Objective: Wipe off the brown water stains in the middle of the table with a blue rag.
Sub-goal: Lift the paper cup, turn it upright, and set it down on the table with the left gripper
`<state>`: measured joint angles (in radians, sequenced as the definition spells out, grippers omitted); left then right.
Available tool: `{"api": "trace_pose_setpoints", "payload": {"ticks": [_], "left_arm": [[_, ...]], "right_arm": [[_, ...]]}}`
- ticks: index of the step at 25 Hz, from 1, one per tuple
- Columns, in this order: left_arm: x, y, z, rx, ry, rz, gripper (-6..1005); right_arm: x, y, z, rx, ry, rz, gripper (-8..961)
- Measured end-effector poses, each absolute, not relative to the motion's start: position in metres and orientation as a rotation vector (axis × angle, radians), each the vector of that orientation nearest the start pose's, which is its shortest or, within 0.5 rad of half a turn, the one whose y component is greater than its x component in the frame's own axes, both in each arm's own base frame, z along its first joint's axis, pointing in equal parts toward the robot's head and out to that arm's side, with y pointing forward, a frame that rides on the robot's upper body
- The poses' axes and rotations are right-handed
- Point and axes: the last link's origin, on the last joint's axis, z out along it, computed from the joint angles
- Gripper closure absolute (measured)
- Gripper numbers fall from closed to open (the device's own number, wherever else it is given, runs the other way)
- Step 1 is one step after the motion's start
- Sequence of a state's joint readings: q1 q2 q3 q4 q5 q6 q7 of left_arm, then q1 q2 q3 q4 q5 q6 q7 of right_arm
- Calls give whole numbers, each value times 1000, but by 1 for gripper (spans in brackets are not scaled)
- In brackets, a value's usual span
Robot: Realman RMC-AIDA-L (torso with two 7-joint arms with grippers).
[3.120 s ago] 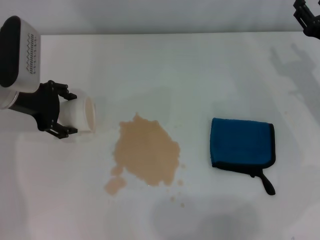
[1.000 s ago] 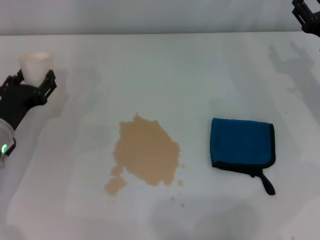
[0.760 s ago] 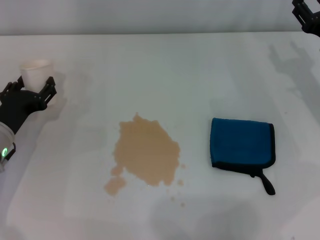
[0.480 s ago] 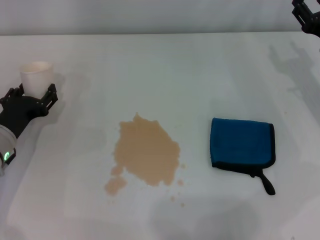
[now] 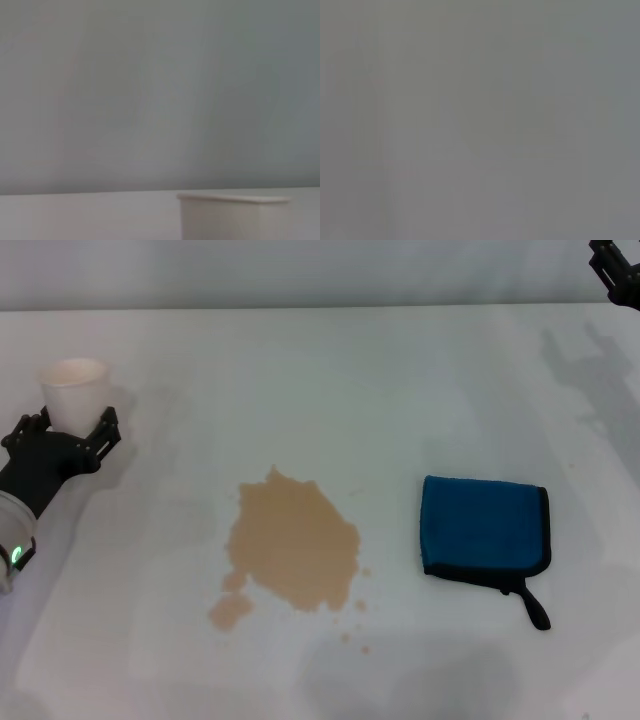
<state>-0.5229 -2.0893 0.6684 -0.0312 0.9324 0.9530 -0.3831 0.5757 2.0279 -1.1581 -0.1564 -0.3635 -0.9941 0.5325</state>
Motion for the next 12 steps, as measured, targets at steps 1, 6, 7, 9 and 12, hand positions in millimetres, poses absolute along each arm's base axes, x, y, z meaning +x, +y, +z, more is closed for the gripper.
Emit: {"api": "trace_pose_setpoints", "payload": {"ticks": [1,6,7,9,12], "left_arm": [[-354,333,-43,-1770,-802,-533,247],[-354,331,-45,-1776,-812,-534,167],[-354,331,-46,-1776,-813,-534,147],[-354,330,-47,-1777,-817,-533,122],[-354,329,-48,-1779,-823,-533,109]], "right_arm": [[315,396,30,-1629,656,798,278],[316,396,31,-1628,656,798,278],[316,396,31,-1628,656,798,278],[315,396,31,-1628,656,798,278],[315,396,31,-1628,656,798,278]]}}
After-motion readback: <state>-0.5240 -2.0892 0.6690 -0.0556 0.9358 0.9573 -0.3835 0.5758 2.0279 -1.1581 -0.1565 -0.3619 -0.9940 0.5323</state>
